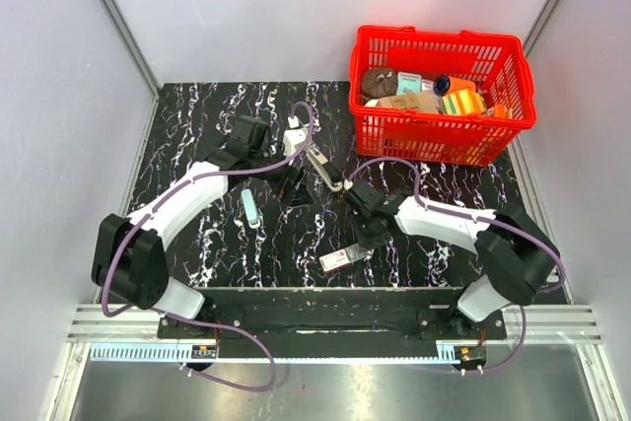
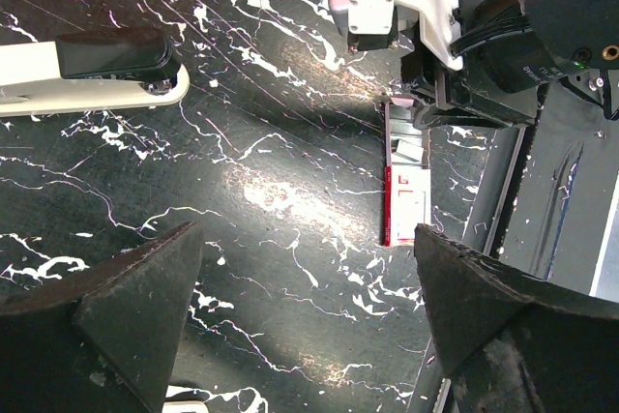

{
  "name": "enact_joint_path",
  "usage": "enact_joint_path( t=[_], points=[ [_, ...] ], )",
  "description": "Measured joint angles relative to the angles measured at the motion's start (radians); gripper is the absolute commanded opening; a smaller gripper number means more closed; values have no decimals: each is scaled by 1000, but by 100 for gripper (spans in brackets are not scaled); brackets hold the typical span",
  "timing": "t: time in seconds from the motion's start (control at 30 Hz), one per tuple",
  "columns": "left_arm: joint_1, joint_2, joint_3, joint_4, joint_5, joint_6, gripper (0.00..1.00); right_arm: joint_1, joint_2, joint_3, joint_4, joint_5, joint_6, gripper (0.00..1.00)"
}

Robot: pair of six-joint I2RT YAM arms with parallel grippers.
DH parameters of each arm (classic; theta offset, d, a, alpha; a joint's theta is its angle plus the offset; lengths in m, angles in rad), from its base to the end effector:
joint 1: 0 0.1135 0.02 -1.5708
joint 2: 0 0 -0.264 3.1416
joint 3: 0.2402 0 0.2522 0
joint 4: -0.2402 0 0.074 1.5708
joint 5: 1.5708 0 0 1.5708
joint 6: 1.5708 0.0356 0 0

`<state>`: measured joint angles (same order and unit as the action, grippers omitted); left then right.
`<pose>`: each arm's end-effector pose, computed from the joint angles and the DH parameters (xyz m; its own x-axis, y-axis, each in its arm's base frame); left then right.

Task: Unload the staples from the stapler

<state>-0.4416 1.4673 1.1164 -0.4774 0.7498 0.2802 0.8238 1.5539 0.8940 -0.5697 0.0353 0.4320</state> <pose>0.2708 -0.1549 0.2745 -0.4384 0.4311 -0.7886 0.8851 0.3595 -0.2955 0.1929 0.2064 0.1714 -0.8851 -0.3400 -0.3178 -0.3905 0.9140 0.1099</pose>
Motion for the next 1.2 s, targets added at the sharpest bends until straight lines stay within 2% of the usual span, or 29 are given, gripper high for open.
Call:
enact_joint_path(
  t=[0.13,0.27,0.53,0.7,0.83,0.97,1.2],
  points=[
    [0,0,0,0,0,0,95,0,0,0,0,0,-5,33],
    [-1,0,0,0,-5,0,95,0,0,2,0,-2,-9,35],
    [-5,0,0,-5,-22,7,92,0,-11,18,-19,0,-10,34],
    [-10,0,0,-28,-48,58,89,-6,-92,73,-68,18,-15,28],
    [-28,-8,-19,-49,-97,142,89,-79,-163,86,-63,4,-17,25],
    [-101,-33,-107,-69,-171,240,89,-217,-189,18,-11,-59,-5,26],
    [-284,-34,-208,-88,-285,346,89,-261,-166,-134,107,-209,55,27]
  ],
)
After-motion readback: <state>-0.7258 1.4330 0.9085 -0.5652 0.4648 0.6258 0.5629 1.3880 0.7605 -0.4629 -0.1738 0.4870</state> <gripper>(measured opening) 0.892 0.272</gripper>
